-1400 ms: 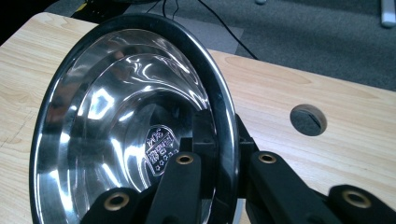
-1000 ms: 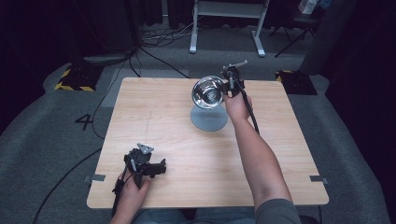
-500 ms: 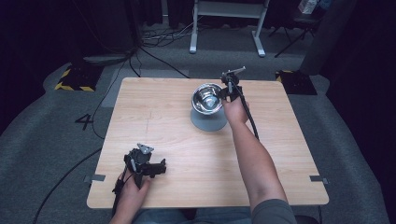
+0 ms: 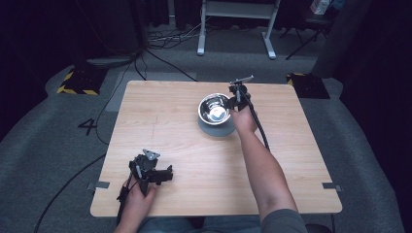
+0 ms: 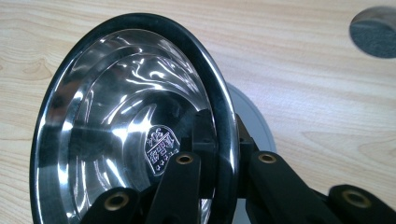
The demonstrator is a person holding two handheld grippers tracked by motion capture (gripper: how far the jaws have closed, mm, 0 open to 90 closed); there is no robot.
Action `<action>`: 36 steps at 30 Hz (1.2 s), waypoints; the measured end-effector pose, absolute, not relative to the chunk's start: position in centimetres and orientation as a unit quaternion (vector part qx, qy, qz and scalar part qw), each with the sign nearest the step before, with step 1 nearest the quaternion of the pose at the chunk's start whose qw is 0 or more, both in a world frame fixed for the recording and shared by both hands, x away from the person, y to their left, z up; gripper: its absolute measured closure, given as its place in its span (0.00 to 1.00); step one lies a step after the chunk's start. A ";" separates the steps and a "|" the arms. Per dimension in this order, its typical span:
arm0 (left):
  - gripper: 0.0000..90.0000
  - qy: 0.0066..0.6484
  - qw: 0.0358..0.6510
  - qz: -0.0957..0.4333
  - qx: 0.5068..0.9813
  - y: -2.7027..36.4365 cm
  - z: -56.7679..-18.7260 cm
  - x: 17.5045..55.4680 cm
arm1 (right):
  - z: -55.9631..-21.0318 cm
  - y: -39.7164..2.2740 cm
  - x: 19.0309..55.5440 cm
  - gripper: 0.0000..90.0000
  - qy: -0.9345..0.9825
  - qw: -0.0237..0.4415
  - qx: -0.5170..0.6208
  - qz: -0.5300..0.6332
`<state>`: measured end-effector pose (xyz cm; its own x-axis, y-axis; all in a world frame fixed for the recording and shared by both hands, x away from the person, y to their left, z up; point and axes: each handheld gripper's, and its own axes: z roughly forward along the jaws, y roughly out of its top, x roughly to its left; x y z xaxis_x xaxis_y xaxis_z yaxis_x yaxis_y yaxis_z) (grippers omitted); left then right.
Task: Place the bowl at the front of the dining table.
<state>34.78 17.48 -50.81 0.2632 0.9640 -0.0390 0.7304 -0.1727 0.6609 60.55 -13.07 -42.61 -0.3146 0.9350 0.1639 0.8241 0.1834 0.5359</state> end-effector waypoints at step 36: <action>0.00 0.573 0.292 0.199 0.740 17.5 -50.8 34.8 | -45.4 -13.5 61.1 0.68 0.766 0.050 0.595 0.238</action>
